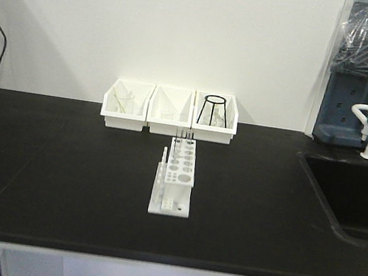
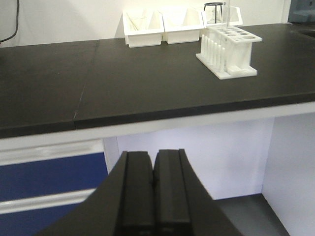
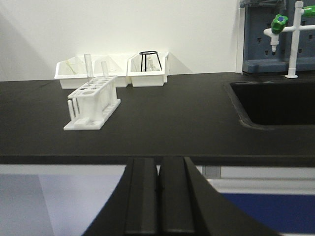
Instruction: Flip and reinsert test tube from rack
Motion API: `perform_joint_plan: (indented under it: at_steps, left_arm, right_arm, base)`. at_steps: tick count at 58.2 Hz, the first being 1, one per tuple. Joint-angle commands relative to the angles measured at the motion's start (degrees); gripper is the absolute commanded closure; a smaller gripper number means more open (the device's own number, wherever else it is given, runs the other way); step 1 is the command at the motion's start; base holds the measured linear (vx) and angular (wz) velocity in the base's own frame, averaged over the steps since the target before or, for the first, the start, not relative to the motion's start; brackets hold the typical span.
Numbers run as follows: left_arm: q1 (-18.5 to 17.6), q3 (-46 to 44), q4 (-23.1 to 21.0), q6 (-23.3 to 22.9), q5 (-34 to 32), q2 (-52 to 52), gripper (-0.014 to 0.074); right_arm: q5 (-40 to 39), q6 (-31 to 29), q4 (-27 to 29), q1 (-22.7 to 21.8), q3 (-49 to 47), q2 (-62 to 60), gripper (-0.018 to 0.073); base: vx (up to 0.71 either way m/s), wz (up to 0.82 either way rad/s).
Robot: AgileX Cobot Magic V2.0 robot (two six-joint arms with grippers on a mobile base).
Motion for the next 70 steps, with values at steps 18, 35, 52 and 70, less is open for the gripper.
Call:
perform_joint_plan:
  at_steps: [18, 35, 52, 70]
  left_arm:
    - [0.0, -0.2, -0.2, -0.5, -4.5, -0.5, 0.0602]
    - [0.0, -0.2, -0.2, -0.5, -4.5, -0.5, 0.0602]
    - [0.0, -0.2, -0.2, -0.5, -4.5, -0.5, 0.0602]
    - [0.0, -0.2, -0.2, -0.5, -4.5, -0.5, 0.0602]
  right_arm:
    - [-4.6, 0.0, -0.7, -0.3, 0.2, -0.8, 0.057]
    - [-4.6, -0.1, -0.7, -0.3, 0.2, -0.8, 0.057]
    - [-4.6, -0.1, -0.7, -0.3, 0.2, -0.8, 0.057]
    - [-4.6, -0.1, -0.7, -0.3, 0.2, -0.8, 0.057]
  base:
    - [0.4, -0.01]
    - [0.37, -0.02]
    - [0.34, 0.02]
    - [0.27, 0.01]
